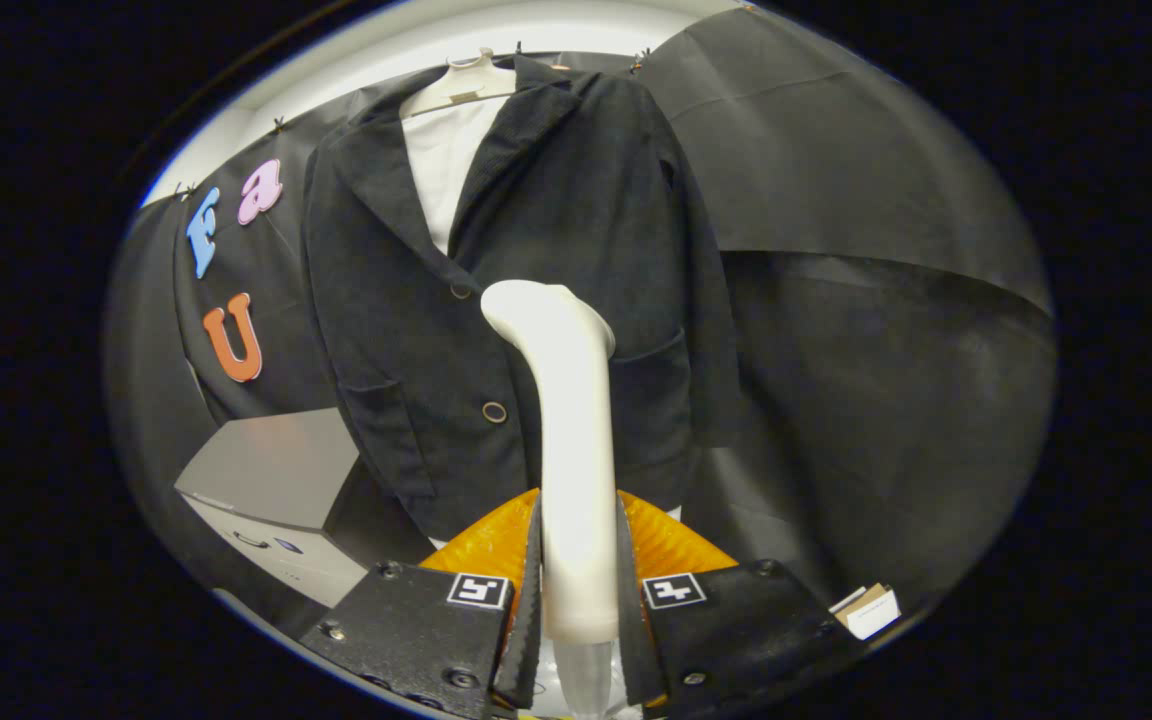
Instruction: Iron the clothes twice with a garment steamer, once on the left side and once on the right side.
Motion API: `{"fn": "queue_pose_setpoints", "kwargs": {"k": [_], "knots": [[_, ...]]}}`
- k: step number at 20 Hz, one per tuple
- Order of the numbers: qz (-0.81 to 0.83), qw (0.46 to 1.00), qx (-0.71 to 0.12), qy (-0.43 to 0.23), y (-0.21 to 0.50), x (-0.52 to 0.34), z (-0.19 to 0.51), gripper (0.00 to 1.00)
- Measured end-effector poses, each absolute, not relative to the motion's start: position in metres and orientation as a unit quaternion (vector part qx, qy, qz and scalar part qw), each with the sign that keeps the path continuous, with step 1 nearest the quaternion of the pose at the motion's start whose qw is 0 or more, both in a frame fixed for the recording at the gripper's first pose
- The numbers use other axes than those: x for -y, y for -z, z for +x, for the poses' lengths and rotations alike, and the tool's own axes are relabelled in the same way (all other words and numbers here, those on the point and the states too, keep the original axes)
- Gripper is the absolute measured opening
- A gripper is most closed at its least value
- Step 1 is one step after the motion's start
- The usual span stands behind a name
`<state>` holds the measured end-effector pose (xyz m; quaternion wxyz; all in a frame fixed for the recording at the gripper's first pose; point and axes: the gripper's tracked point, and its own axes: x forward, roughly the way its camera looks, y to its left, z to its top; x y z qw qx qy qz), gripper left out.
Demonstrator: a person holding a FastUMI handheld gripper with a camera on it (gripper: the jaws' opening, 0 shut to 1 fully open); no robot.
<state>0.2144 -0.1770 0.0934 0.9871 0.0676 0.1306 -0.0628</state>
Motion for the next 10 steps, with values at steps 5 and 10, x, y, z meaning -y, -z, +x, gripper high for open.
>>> {"fn": "queue_pose_setpoints", "kwargs": {"k": [5,10], "knots": [[0.066,0.985,-0.149,0.063,-0.076,0.176,0.214,0.36],[0.063,0.983,-0.16,0.064,-0.064,0.177,0.211,0.36]]}}
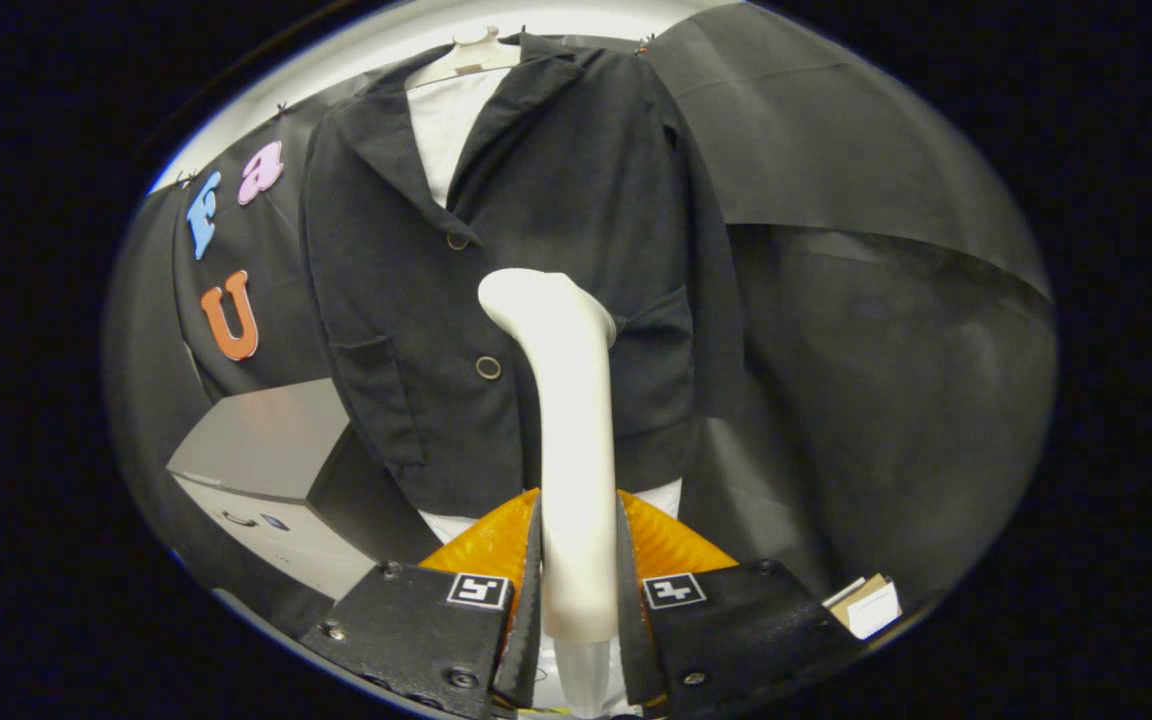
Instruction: Iron the clothes twice with a garment steamer, once on the left side and once on the right side.
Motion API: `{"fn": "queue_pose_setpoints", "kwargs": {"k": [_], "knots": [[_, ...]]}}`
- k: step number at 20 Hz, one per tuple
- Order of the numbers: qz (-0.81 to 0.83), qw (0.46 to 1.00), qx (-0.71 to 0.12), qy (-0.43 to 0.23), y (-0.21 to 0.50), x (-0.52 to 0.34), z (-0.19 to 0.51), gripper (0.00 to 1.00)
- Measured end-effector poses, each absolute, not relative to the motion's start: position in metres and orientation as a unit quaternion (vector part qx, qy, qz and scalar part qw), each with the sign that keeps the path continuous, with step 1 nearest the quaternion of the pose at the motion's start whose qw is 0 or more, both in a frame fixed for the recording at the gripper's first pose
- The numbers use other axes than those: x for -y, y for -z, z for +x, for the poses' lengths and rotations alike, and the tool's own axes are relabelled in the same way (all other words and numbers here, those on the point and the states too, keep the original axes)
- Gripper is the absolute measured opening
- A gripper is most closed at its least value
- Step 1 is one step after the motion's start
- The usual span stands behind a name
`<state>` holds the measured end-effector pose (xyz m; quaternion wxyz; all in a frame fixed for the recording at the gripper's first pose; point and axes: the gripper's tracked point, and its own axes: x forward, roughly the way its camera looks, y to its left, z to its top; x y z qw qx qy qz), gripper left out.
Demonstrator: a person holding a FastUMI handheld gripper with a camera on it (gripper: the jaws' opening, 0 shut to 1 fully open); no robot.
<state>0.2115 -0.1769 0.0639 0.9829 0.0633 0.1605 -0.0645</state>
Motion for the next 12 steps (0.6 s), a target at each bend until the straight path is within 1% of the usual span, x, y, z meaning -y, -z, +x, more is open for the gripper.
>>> {"fn": "queue_pose_setpoints", "kwargs": {"k": [12], "knots": [[0.068,0.974,-0.207,0.057,-0.02,0.178,0.204,0.36]]}}
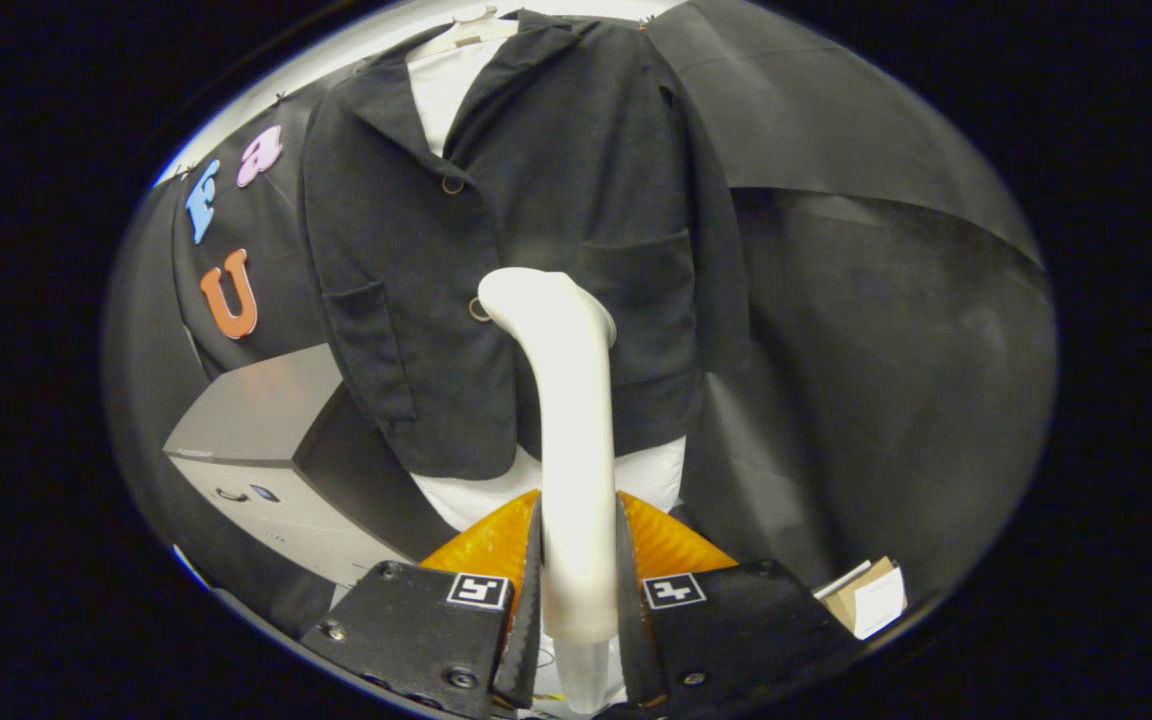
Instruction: Iron the clothes twice with a garment steamer, once on the left side and once on the right side.
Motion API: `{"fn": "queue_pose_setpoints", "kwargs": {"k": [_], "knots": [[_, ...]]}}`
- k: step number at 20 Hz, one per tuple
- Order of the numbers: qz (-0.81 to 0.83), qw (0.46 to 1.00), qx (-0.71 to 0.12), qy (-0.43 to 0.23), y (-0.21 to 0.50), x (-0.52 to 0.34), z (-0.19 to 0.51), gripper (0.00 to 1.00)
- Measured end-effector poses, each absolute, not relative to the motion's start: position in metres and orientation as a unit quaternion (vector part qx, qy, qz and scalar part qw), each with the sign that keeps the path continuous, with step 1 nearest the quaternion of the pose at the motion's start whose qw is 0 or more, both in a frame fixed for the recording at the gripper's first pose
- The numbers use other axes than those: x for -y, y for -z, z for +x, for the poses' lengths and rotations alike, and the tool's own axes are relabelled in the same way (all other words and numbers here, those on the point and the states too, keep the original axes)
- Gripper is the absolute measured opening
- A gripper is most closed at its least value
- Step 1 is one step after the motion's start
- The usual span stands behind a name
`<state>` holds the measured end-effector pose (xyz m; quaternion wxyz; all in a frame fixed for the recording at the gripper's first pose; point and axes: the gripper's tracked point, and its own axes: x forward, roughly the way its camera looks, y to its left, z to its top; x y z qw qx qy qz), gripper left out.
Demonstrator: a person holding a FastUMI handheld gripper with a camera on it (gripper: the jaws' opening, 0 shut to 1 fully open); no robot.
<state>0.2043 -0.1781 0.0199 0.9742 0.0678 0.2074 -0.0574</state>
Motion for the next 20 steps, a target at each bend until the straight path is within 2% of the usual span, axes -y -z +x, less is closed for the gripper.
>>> {"fn": "queue_pose_setpoints", "kwargs": {"k": [10,20], "knots": [[0.065,0.97,-0.229,0.044,0.002,0.179,0.207,0.36],[0.09,0.971,-0.223,-0.001,0.015,0.187,0.209,0.36]]}}
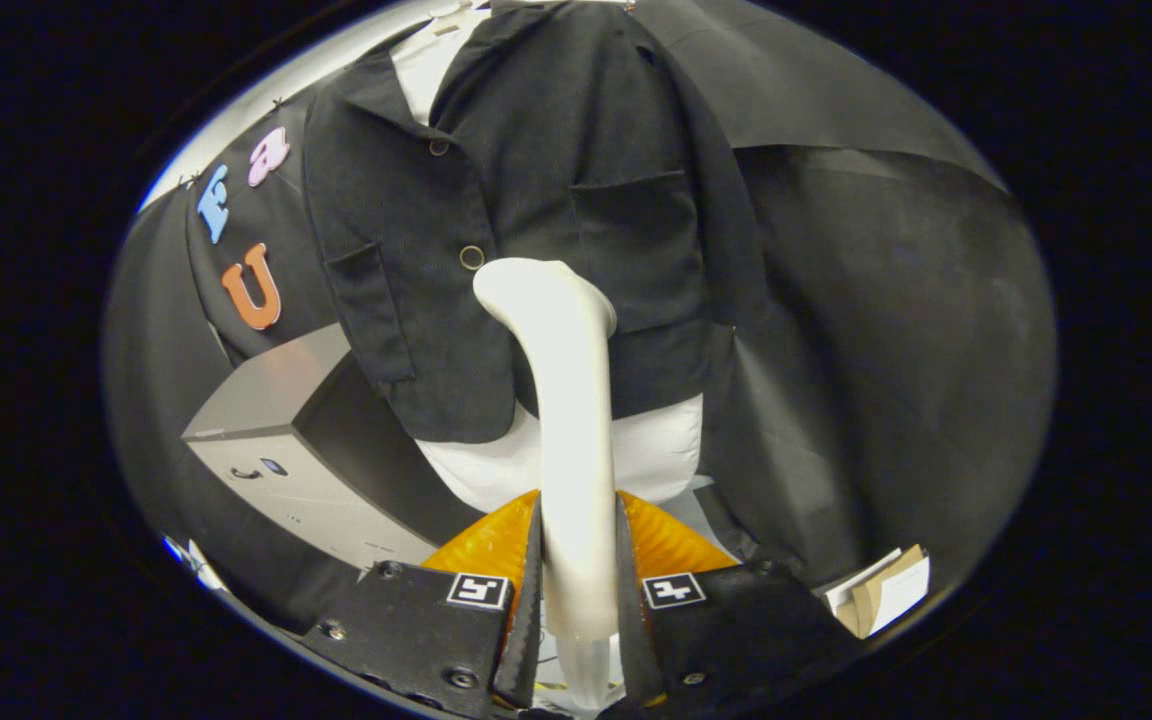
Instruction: Iron the clothes twice with a garment steamer, once on the left side and once on the right side.
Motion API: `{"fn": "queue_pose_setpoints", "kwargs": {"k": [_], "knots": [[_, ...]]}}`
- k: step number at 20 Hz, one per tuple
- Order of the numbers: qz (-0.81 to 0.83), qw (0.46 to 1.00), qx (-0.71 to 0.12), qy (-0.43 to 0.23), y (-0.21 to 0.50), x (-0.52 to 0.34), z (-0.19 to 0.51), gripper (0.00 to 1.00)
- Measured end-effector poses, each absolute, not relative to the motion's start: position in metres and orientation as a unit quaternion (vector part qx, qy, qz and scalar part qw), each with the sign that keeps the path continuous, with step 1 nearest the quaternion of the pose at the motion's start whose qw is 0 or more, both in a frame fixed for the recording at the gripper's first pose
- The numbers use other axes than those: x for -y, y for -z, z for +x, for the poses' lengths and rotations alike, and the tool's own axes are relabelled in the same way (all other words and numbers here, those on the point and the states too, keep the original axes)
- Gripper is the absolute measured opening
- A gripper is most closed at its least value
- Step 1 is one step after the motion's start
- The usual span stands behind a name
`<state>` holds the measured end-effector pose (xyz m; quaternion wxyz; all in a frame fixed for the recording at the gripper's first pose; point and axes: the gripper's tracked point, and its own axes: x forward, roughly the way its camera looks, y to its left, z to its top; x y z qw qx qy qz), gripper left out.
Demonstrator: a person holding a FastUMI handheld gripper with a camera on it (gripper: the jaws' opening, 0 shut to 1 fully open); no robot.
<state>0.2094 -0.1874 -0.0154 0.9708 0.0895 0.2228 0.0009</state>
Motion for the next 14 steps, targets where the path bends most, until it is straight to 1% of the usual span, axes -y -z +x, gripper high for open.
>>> {"fn": "queue_pose_setpoints", "kwargs": {"k": [3,7,11,14], "knots": [[0.112,0.97,-0.215,-0.008,0.022,0.189,0.209,0.36],[0.128,0.97,-0.207,0.012,0.025,0.187,0.195,0.36],[0.125,0.975,-0.18,0.04,0.018,0.171,0.148,0.36],[0.12,0.978,-0.16,0.059,0.009,0.141,0.101,0.36]]}}
